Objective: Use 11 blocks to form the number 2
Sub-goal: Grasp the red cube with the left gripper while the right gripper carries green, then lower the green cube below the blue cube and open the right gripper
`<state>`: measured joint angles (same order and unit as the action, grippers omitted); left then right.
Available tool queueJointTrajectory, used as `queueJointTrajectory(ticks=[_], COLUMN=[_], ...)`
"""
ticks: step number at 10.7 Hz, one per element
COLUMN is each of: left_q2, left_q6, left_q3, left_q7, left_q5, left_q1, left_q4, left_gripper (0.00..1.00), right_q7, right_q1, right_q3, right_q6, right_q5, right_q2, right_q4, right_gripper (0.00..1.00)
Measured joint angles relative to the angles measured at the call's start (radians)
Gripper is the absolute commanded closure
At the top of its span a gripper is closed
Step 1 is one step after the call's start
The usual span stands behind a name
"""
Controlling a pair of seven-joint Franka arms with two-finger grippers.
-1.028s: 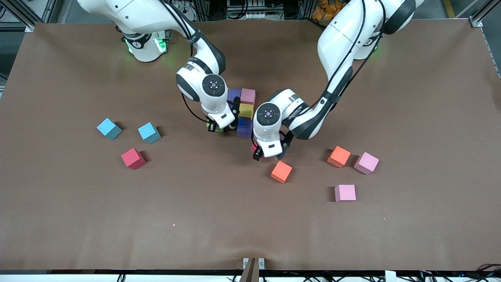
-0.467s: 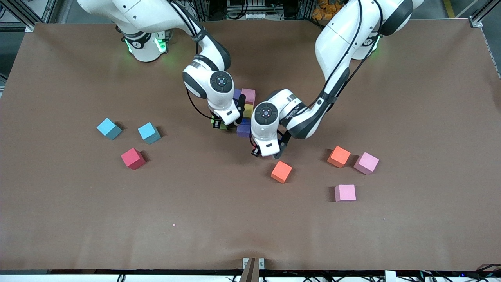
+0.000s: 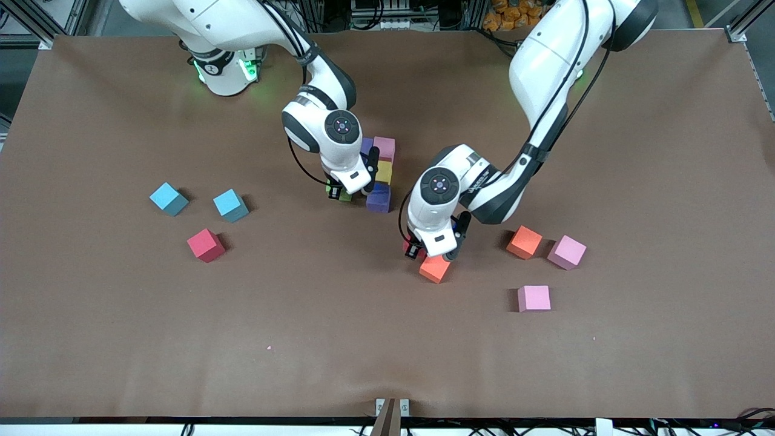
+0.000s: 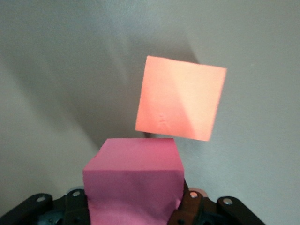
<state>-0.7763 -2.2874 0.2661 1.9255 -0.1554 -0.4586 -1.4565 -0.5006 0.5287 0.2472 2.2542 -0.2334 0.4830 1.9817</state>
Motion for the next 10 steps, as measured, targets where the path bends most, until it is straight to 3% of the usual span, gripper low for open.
queueJointTrajectory(ticks=[10], left_q2=[0.072], left_q6=[0.067], left_q3=[0.002], left_q7=[0.027], left_q5=[0.036], left_q1=[0.053], left_q4=[0.001], left_gripper=[0.93], right_q7=[0.0], right_q1=[0.058], right_q3=[-0.051], right_q6=[-0.017], right_q5=[-0.008], right_q2=[0.071], right_q4=[-0.121], right_gripper=[0.9])
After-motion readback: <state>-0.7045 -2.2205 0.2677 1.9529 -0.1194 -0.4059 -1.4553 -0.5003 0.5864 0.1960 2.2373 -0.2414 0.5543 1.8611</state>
